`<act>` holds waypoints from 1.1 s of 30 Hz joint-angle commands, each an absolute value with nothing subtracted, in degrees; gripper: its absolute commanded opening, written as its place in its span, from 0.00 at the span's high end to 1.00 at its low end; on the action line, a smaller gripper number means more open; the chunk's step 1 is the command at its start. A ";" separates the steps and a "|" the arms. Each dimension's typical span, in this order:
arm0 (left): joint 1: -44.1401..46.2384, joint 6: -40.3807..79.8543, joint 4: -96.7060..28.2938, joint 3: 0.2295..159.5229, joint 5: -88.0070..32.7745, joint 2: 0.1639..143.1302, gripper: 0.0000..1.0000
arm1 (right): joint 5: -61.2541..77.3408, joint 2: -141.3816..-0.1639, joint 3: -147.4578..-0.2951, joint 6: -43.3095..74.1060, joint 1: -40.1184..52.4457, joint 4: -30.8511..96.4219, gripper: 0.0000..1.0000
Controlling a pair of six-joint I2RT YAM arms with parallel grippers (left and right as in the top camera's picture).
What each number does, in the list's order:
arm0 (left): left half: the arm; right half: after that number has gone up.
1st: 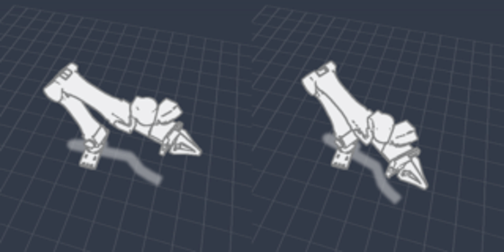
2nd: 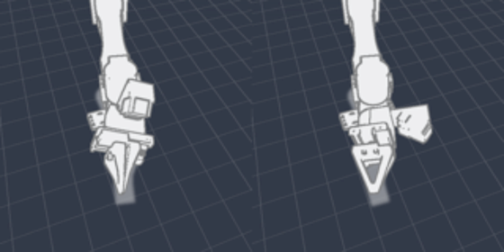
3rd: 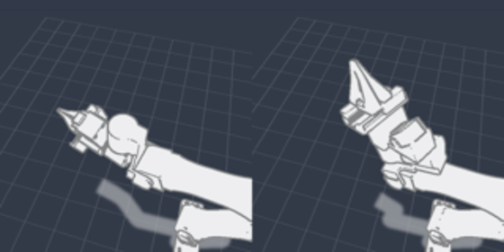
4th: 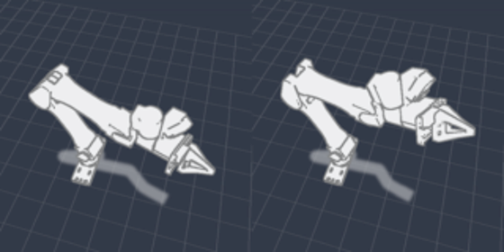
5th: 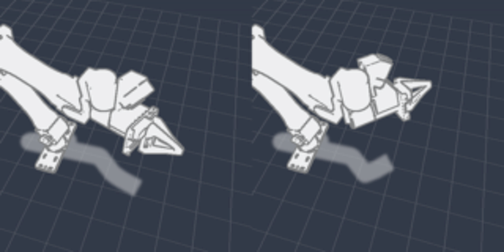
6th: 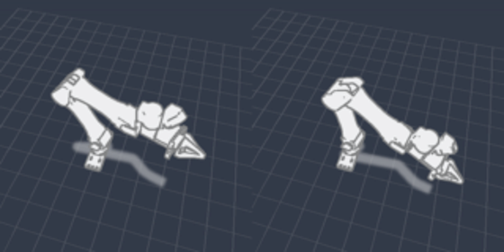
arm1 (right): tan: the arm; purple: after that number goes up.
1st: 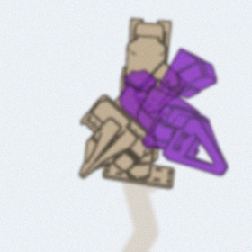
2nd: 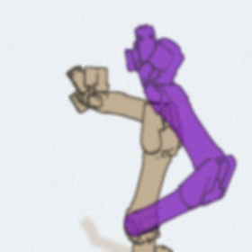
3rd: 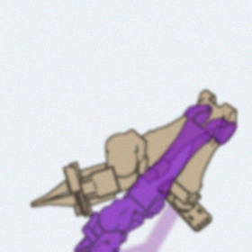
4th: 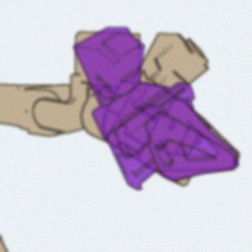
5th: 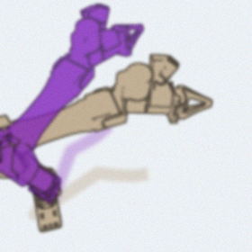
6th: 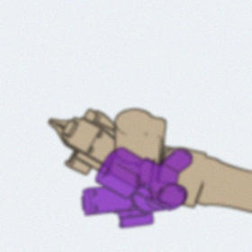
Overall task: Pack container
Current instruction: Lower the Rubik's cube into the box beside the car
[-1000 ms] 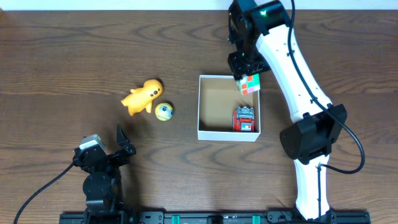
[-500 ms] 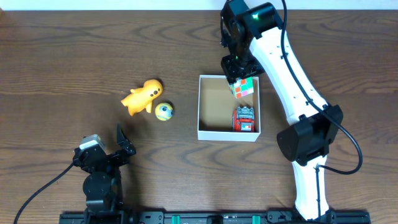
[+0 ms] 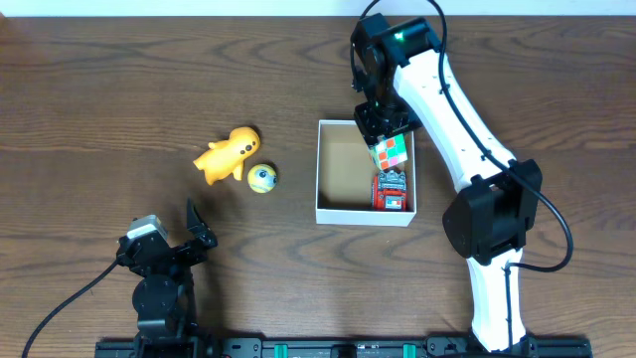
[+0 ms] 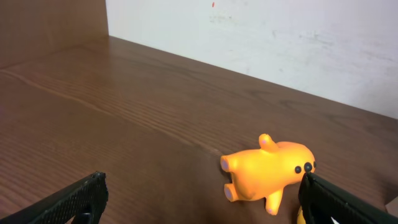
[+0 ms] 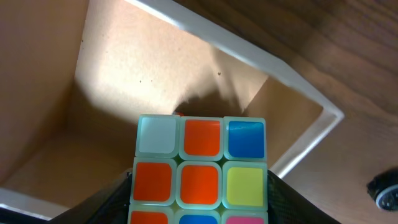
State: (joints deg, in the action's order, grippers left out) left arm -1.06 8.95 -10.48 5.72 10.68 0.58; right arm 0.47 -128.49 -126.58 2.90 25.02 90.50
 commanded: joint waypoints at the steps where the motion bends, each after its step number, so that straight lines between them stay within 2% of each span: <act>1: -0.89 8.38 -10.44 5.78 10.70 0.23 0.02 | 0.47 -126.23 -125.21 1.39 25.67 88.97 0.40; 22: -0.89 8.38 -10.44 5.78 10.70 0.23 0.02 | -1.72 -126.23 -122.89 6.42 23.70 88.99 0.39; 33: -0.89 8.38 -10.44 5.78 10.70 0.23 0.02 | -3.05 -126.23 -122.89 8.73 23.57 89.73 0.27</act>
